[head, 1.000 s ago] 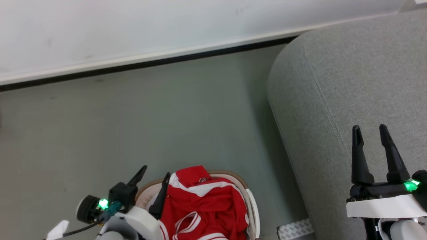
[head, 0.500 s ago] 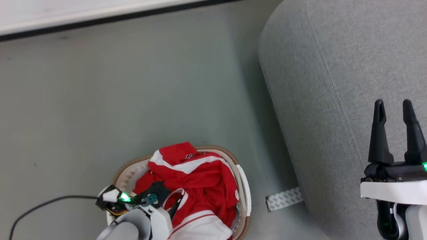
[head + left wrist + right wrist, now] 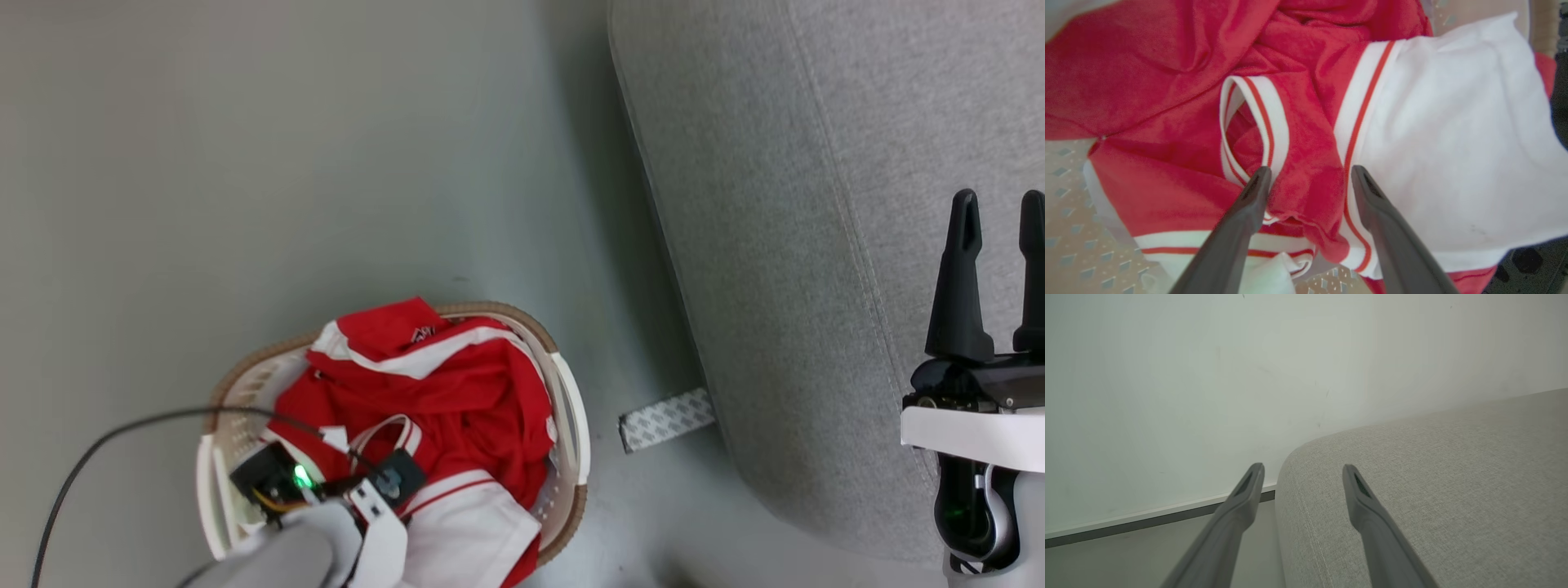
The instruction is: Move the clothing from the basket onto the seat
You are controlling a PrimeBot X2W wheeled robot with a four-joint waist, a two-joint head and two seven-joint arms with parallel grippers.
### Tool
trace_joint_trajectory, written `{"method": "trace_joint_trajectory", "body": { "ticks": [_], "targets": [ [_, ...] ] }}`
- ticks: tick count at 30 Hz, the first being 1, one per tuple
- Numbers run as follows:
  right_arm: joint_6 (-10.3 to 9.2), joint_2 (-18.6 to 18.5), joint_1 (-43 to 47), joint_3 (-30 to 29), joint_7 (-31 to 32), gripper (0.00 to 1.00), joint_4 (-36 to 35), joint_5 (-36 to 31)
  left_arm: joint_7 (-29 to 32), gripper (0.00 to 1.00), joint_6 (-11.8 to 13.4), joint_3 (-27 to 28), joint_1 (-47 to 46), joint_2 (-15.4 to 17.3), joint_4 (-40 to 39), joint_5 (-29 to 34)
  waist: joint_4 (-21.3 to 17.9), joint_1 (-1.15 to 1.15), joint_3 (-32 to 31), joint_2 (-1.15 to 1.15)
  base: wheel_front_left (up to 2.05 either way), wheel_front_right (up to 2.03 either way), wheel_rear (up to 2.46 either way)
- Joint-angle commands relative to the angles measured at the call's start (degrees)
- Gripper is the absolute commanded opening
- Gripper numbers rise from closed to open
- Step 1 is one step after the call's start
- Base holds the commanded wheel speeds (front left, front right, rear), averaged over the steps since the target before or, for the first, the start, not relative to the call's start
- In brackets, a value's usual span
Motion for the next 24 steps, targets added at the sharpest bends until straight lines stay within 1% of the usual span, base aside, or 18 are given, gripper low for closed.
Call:
{"method": "trace_joint_trajectory", "body": {
  "ticks": [1,5,10,14,15,16,17,24],
  "targets": [
    [-0.12,-0.01,-1.1,0.22,-0.1,1.0,-0.45,0.75,1.13,1.0,0.11,-2.26,-2.78,1.61,0.32,-1.83,-1.36,-0.01,2.95,0.0,0.0,0.0,0.0],
    [-0.12,0.01,-1.63,0.9,-0.1,1.0,-0.73,1.67,3.85,1.0,0.09,-6.85,-6.22,3.18,1.08,-4.07,-2.23,-0.01,5.86,0.0,0.0,0.0,0.0],
    [-0.12,-0.01,-2.05,1.83,-0.1,1.0,-0.86,2.6,7.21,1.0,0.09,-12.38,-9.3,4.12,1.95,-7.01,-3.31,-0.01,8.44,0.0,0.0,0.0,0.0],
    [-0.12,0.0,-2.29,2.21,-0.1,1.0,-1.14,3.23,7.66,1.0,0.09,-14.85,-10.95,4.1,2.6,-9.22,-3.96,-0.01,9.74,0.0,0.0,0.0,0.0],
    [-0.12,0.0,-2.3,2.27,-0.1,1.0,-1.13,3.41,7.38,0.98,0.09,-15.12,-11.32,3.92,2.83,-9.41,-4.05,-0.01,9.95,0.0,0.0,0.0,0.0],
    [-0.12,0.0,-2.31,2.33,-0.1,1.0,-1.11,3.46,7.15,0.41,0.09,-15.33,-11.64,3.71,3.1,-9.48,-4.1,-0.01,10.09,0.0,0.0,0.0,0.0],
    [-0.12,0.0,-2.36,2.38,-0.1,1.0,-1.07,3.45,6.76,0.0,0.09,-15.45,-11.81,3.51,3.35,-9.72,-4.13,-0.01,10.15,0.0,0.0,0.0,0.0],
    [-0.12,-0.01,-2.61,2.03,-0.1,1.0,-0.04,2.83,3.7,0.0,0.09,-15.98,-11.44,2.07,4.94,-12.53,-3.66,-0.01,8.46,0.0,0.0,0.0,0.0]
  ]
}}
